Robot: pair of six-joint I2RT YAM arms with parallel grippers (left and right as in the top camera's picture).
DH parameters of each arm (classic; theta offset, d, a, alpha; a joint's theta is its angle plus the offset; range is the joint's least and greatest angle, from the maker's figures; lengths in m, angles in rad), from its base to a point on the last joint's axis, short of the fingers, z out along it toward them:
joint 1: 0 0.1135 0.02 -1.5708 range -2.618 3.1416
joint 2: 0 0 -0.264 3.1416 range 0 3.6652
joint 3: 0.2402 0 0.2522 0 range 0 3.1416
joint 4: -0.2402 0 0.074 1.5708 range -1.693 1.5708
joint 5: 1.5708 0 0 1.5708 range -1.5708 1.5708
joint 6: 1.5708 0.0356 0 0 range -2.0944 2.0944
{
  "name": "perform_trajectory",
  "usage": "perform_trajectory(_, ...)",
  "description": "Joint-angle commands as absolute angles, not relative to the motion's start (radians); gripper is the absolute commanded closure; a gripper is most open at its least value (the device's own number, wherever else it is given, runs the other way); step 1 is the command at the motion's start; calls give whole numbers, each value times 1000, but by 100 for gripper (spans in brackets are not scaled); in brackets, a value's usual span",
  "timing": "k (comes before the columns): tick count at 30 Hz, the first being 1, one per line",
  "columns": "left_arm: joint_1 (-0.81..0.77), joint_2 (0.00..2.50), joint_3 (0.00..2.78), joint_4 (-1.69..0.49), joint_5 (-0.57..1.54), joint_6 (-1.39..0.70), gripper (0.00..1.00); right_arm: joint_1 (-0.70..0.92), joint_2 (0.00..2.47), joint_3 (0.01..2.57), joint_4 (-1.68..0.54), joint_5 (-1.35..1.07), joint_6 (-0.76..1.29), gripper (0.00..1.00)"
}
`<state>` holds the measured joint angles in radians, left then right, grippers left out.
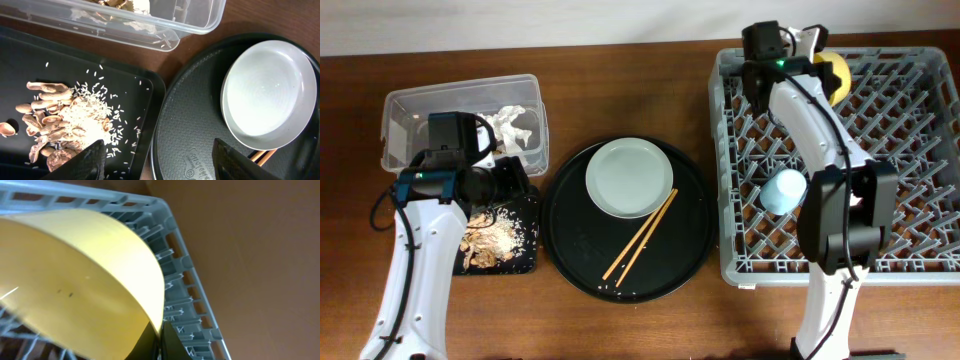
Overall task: Sort waste into correct bins and load items into the dishwasher rack
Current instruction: 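Place the yellow bowl at the back of the dish rack, then grasp the wooden chopsticks with the right gripper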
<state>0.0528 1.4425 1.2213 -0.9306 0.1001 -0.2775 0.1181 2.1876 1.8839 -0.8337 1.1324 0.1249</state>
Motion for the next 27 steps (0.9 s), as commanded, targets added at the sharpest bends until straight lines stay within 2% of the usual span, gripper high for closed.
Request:
perform_trajectory(1,55,1434,1225,-928,101,-287,33,151,2217,1886,-867,1043,141,96)
perform_trajectory(3,55,1434,1225,-928,101,-287,33,167,2205,1886,-933,973,189,94)
perform_trajectory(4,55,1434,1225,-928,101,-287,33,173,2192,1886,-975,966,247,88)
perform_trajectory(6,55,1434,1225,-928,101,-287,33,179,2131,1886,-1055,892,309,55)
perform_trajectory(7,55,1434,1225,-928,100,-287,33,176,2082,1886,-1081,818,308,43)
perform_trajectory(10,55,1434,1225,-928,100,-287,33,176,1924,1886,-1156,580,290,19)
perform_trajectory(12,55,1434,1225,-929,100,-287,32,177,1836,1886,-1222,237,205,15)
perform_trajectory(13,55,1434,1225,-929,100,-287,32,179,1819,1886,-1265,-7,146,14)
perform_trajectory(15,55,1434,1225,-928,100,-287,29,207,1827,1878,-1345,-239,135,14)
perform_trajectory(20,55,1434,1225,-928,100,-287,28,417,1831,1694,-1295,-250,290,15)
perform_trajectory(23,55,1434,1225,-929,100,-287,28,571,1832,1455,-1106,-173,515,15)
perform_trajectory(27,55,1434,1225,-929,100,-287,28,664,1832,1245,-849,-47,612,21)
